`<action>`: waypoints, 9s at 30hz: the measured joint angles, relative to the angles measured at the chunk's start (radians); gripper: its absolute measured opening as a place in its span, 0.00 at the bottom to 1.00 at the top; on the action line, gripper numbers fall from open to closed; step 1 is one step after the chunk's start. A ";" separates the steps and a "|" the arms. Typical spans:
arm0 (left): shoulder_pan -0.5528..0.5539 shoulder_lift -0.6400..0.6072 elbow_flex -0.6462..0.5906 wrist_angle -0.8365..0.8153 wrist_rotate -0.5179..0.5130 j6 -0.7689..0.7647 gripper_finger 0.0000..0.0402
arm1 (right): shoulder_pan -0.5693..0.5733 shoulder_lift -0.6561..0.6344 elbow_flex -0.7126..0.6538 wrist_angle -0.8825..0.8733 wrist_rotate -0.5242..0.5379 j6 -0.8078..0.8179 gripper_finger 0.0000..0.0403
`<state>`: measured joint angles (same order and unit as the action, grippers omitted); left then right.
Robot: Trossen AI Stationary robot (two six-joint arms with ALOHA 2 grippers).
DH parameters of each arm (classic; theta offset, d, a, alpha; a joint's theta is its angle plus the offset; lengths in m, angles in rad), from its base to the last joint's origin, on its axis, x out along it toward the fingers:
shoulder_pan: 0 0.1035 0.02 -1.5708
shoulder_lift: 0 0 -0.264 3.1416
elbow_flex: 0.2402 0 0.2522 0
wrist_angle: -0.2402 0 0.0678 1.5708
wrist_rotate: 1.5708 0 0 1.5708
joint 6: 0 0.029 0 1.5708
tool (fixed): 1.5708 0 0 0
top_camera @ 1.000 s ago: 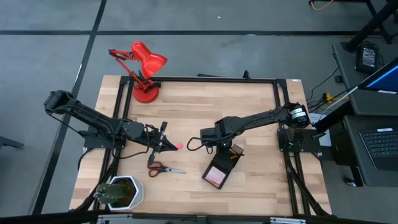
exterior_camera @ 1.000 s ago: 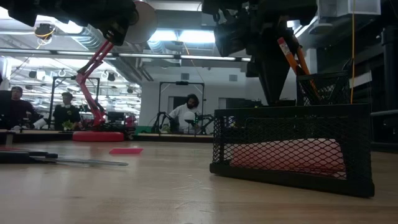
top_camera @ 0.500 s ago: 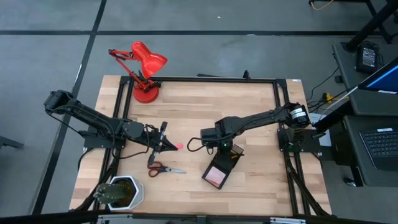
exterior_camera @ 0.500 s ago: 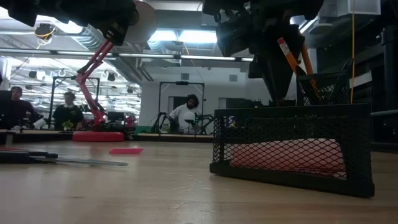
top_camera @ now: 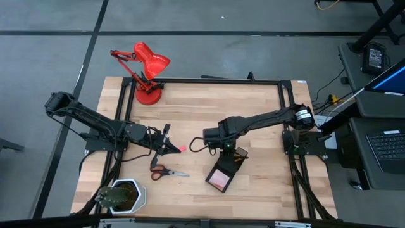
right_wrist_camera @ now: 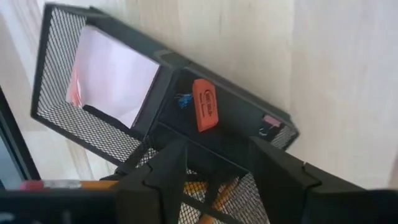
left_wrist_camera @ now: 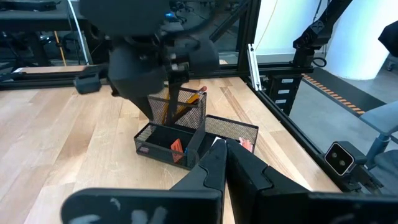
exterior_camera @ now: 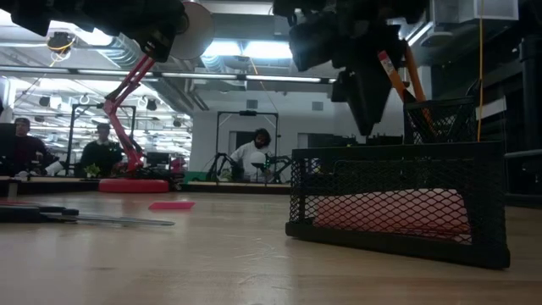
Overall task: Pick and place office supplies into organizer
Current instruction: Put the pink eraser into the desk organizer
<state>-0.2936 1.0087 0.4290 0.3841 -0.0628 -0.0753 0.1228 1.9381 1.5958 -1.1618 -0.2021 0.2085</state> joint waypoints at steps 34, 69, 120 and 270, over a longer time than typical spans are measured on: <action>0.000 0.000 0.000 0.000 0.000 0.000 0.01 | -0.017 -0.701 -0.577 0.679 0.364 -0.191 0.02; 0.000 0.000 0.000 0.000 0.000 0.000 0.01 | -0.017 -1.093 -1.043 1.112 0.200 -0.240 0.06; 0.008 0.000 0.000 0.039 -0.049 0.115 0.01 | -0.017 -1.092 -1.043 1.112 0.200 -0.241 0.08; 0.185 0.688 0.493 -0.309 -0.018 -0.002 0.12 | -0.017 -1.091 -1.043 1.127 0.200 -0.243 0.08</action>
<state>-0.1081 1.6970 0.9216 0.0751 -0.0804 -0.0777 0.1055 0.8471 0.5529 -0.0351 -0.0021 -0.0345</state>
